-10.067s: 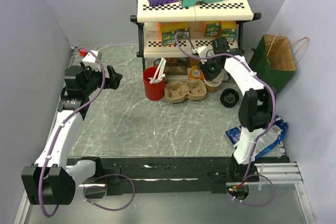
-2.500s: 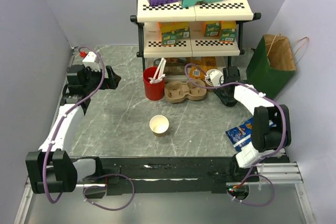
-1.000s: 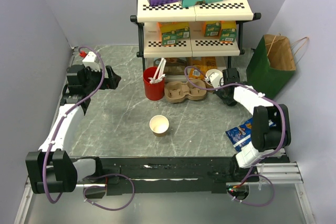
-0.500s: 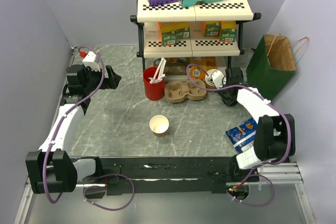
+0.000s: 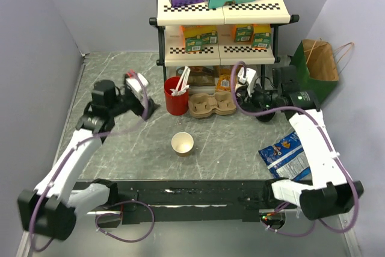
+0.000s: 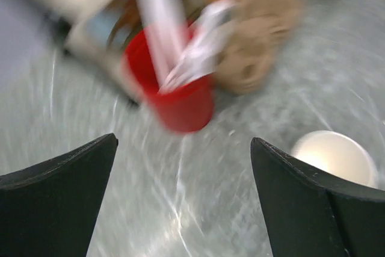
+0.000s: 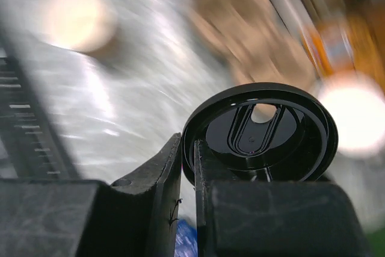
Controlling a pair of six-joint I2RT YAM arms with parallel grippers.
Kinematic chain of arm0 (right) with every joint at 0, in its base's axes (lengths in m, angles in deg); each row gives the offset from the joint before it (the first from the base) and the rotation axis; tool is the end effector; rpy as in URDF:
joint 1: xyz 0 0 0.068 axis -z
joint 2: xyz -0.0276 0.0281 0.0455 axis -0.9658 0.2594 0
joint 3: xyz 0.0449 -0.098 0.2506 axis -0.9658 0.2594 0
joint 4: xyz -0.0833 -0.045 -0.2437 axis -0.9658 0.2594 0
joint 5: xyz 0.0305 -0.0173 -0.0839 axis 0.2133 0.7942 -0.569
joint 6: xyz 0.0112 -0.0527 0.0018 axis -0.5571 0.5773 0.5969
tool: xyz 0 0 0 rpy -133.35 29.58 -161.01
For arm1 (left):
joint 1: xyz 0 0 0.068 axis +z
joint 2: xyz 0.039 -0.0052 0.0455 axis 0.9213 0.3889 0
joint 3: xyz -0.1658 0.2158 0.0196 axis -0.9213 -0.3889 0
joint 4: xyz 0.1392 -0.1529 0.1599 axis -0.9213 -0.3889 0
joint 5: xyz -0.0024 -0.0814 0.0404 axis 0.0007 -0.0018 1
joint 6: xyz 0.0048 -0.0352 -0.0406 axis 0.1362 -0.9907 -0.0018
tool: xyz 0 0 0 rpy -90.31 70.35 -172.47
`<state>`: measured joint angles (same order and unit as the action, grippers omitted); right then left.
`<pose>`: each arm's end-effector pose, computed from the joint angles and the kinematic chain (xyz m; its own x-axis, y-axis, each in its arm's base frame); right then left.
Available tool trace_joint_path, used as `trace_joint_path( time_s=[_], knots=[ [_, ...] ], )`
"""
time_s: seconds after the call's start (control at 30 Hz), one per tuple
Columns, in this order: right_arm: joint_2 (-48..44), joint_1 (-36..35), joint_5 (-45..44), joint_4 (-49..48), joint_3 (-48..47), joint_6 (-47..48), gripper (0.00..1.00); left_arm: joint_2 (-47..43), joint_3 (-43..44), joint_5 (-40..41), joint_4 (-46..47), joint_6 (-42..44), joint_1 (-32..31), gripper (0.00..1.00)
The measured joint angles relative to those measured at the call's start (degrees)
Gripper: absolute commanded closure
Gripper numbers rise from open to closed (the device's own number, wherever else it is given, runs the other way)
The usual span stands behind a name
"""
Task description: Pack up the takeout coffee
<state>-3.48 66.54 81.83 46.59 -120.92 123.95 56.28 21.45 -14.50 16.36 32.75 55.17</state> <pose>0.2237 0.0555 0.3682 -0.1972 -0.5472 -0.8135 -0.8765 0.4701 -0.1037 0.2321 -0.0671 0.3298 -0.1588 0.2355 -0.9588 0.6917 0.7195 0.0622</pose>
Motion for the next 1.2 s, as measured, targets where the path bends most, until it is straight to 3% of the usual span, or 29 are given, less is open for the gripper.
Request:
trace_joint_path(
  time_s=[0.13, 0.27, 0.47, 0.67, 0.93, 1.2],
  knots=[
    [1.4, -4.7, 10.6, 7.3, -8.6, 1.4, 0.89, -6.6, 0.3, -3.3, -1.0, 13.9, -10.3, 0.01],
    [10.8, -9.2, 17.8, 16.3, -19.2, 3.2, 0.90, -5.2, 3.5, -4.2, -0.2, 24.3, -17.7, 0.01],
    [24.9, -12.3, 23.1, 21.7, -28.3, 6.4, 0.89, 0.7, 5.2, -4.6, 1.2, 40.0, -22.6, 0.01],
    [28.5, -13.1, 23.8, 23.2, -30.0, 6.9, 0.89, 2.9, 4.6, -5.2, 4.1, 51.0, -25.8, 0.02],
    [28.5, -16.0, 24.0, 24.0, -32.6, 6.8, 0.89, 8.8, 5.5, -4.5, 8.1, 57.3, -29.5, 0.17],
    [29.4, -16.9, 23.3, 24.2, -33.6, 6.4, 0.89, 12.0, 8.3, -2.0, 7.3, 61.4, -30.5, 0.43]
  ],
)
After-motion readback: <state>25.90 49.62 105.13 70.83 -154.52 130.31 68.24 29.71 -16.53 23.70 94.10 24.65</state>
